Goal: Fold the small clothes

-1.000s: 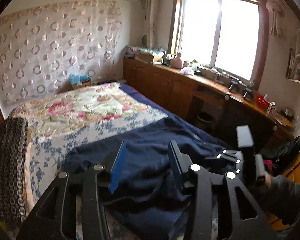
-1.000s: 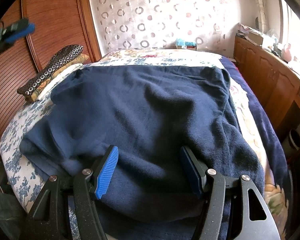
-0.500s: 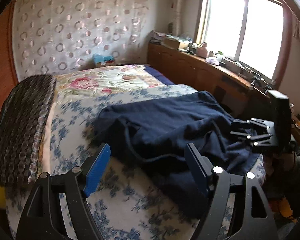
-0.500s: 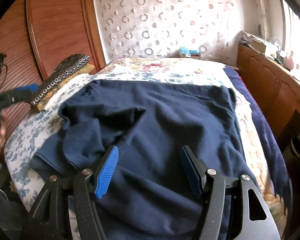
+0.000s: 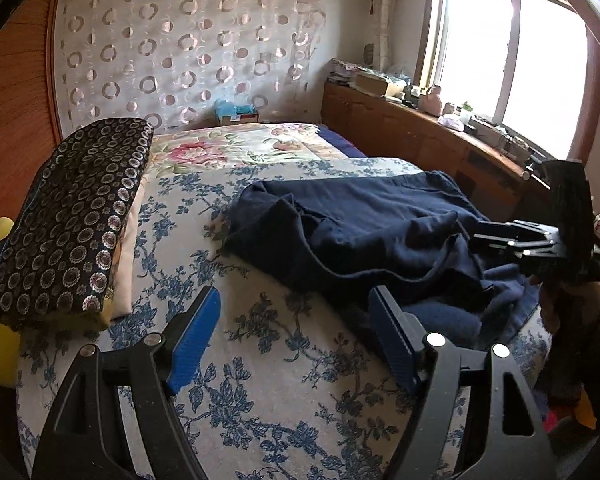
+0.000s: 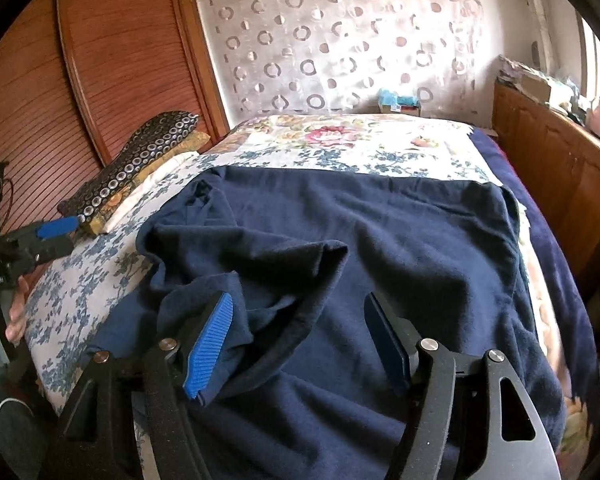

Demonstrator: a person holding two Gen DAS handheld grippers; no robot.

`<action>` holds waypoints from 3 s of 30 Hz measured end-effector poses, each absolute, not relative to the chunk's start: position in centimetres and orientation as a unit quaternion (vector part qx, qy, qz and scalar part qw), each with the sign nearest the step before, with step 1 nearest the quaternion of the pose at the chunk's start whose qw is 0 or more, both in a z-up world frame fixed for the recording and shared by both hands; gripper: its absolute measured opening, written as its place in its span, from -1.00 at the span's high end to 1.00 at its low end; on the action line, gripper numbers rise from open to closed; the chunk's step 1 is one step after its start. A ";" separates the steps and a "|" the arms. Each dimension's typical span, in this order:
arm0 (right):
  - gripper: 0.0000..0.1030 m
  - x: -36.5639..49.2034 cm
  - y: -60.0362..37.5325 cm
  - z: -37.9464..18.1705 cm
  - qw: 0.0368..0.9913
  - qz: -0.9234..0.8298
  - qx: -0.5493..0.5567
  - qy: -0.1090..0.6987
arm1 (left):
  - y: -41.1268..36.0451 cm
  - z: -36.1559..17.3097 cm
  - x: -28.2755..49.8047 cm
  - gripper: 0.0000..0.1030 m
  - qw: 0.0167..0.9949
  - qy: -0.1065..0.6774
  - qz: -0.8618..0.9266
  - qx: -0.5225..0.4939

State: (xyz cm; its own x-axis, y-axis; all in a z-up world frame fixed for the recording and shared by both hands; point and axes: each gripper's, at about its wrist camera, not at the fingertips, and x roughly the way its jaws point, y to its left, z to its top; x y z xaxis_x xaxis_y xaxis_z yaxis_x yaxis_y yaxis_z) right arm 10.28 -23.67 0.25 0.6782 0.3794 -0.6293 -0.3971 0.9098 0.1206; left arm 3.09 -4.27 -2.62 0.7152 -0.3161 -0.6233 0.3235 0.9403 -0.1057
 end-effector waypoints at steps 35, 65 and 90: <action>-0.39 13.8 -18.8 -1.7 0.885 0.252 -0.039 0.389 | -6.1 -4.3 2.4 -0.50 0.912 0.359 -0.198 0.002; 0.79 4.0 -31.2 2.5 0.940 0.116 -0.043 0.318 | -7.5 -3.5 1.5 -0.50 0.915 0.342 -0.212 -0.003; 0.21 12.5 -24.6 2.6 0.919 0.194 -0.058 0.339 | -7.4 -3.2 1.0 -0.50 0.921 0.333 -0.204 -0.002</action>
